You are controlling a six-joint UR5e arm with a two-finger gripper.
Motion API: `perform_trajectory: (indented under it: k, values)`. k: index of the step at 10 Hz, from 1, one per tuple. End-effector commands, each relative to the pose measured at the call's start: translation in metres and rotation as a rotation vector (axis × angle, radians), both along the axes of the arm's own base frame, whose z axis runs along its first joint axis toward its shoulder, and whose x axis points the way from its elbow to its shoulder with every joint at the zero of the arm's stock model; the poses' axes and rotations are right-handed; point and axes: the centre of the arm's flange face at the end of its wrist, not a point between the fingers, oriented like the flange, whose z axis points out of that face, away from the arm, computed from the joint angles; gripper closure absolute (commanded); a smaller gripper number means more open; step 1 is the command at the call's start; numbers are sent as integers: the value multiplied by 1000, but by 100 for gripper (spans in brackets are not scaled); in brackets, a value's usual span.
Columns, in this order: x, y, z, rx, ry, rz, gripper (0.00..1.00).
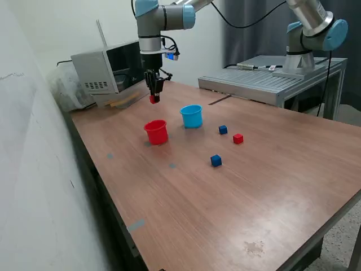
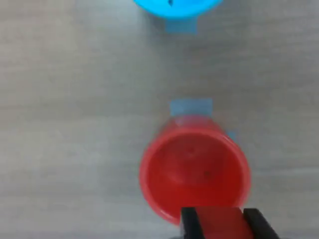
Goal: Place red objects in the red bin, and blue objects in the blue bin.
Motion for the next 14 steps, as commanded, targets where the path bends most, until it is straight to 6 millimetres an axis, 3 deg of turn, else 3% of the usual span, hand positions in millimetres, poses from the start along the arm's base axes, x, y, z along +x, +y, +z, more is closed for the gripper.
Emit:
perform_trajectory:
  k: [1,3,7,9,12,14]
  values:
    - [20,3,-15,-17,-52,-12,100]
    - [20,-13,-21,-19,-56,8,100]
    - [6,-14,-15,-15,-27,13,100]
    - [0,-22,-30,-22,-37,13,100]
    - [-14,-16,-44,-21,-33,10,100]
    - [-18,-9,-34,-16,-13,3,100]
